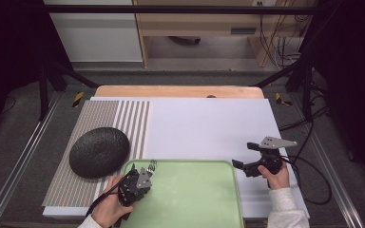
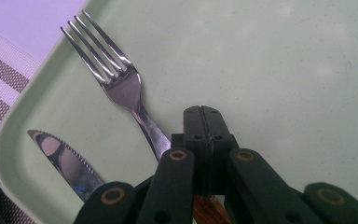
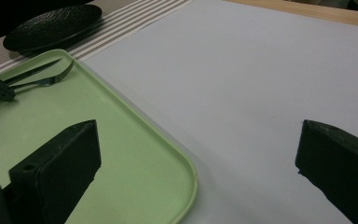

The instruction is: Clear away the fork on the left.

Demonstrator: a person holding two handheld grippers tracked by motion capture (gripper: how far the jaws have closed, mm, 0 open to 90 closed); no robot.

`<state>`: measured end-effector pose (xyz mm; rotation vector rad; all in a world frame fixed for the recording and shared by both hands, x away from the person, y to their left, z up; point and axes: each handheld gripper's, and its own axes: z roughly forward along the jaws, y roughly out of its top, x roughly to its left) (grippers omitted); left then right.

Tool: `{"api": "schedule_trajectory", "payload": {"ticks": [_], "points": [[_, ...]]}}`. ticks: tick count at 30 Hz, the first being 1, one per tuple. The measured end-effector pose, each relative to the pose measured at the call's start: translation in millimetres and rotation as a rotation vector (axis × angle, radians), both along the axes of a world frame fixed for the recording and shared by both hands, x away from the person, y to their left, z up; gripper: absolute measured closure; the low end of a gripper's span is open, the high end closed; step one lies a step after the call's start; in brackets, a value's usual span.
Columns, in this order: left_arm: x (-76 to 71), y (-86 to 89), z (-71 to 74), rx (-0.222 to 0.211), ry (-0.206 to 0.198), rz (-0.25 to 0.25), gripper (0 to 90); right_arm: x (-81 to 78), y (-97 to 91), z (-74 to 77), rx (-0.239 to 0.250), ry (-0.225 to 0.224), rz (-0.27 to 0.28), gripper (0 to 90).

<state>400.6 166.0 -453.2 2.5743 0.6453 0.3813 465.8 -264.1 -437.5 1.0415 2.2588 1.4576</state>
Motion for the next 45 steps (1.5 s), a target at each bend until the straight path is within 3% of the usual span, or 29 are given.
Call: {"api": "schedule_trajectory", "payload": {"ticks": [36,41,45], "points": [[-0.6,20.2,-0.9,-0.002,-0.008,0.046,89.9,-0.1,0.0,0.0,-0.002,0.0,-0.001,0.5],[-0.2,21.0,0.7,-0.012,-0.008,0.049,89.0,-0.2,0.0,0.1,0.0,-0.002,-0.001,0.5],[-0.2,22.3,3.5,-0.046,-0.012,0.036,84.8,0.0,0.0,0.0,-0.002,-0.001,0.0,0.5]]}}
